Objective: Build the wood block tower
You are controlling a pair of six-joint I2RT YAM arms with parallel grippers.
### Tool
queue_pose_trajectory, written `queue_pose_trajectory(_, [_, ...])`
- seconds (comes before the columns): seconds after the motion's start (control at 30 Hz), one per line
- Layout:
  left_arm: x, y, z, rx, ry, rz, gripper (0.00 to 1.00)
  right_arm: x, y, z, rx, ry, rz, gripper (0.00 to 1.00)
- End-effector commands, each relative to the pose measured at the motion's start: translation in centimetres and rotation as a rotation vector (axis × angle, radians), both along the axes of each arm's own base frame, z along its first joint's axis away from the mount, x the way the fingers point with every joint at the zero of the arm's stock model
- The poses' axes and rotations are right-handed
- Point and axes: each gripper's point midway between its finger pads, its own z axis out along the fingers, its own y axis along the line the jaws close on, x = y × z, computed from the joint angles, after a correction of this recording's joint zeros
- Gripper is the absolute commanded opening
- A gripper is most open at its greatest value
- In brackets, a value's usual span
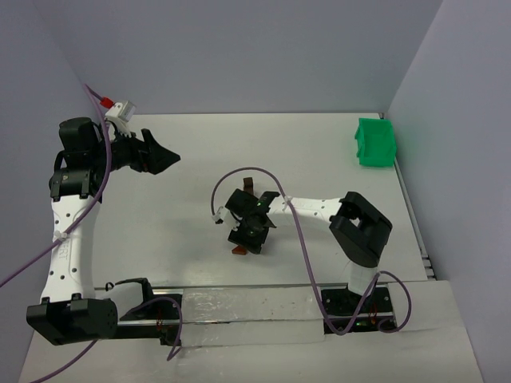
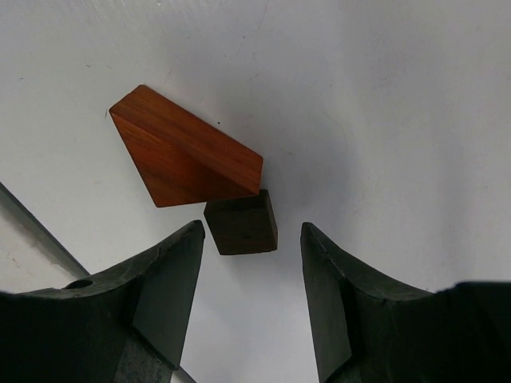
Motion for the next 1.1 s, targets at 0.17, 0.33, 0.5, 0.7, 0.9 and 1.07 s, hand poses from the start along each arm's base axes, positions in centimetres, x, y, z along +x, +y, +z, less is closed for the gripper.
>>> queue_pose_trajectory(0.17, [0.2, -0.2, 1.4, -0.010, -0.059, -0.023, 0.99, 0.1, 0.9, -0.3, 0.002, -0.013, 0.047, 0.48])
queue_pose_trajectory(0.33, [0.3, -0.1, 1.4, -0.008, -0.061, -0.018, 0.99, -0.3, 0.5, 0.3, 0.007, -0.009, 0.039, 0.21])
queue_pose_trajectory(0.5, [0.6, 0.2, 1.7, -0.003, -0.067, 0.012, 0.99, -0.4, 0.9, 5.1, 0.095, -0.019, -0.077, 0.00])
queue_pose_trajectory(0.7, [1.5, 1.5, 2.1, -0.011, -0.070, 0.148, 0.92, 2.5, -0.2, 12.3, 0.237, -0.047, -0.484, 0.00])
queue_pose_trajectory(0.9, [2.8, 4.6, 2.2, -0.029, -0.061, 0.401, 0.89, 4.9, -0.7, 14.5, 0.269, 0.066, -0.711, 0.00])
queue_pose_trajectory(1.07, [3.4, 5.9, 1.9, -0.009, -0.039, 0.486, 0.99, 9.3, -0.3, 14.3, 0.193, 0.045, -0.842, 0.00])
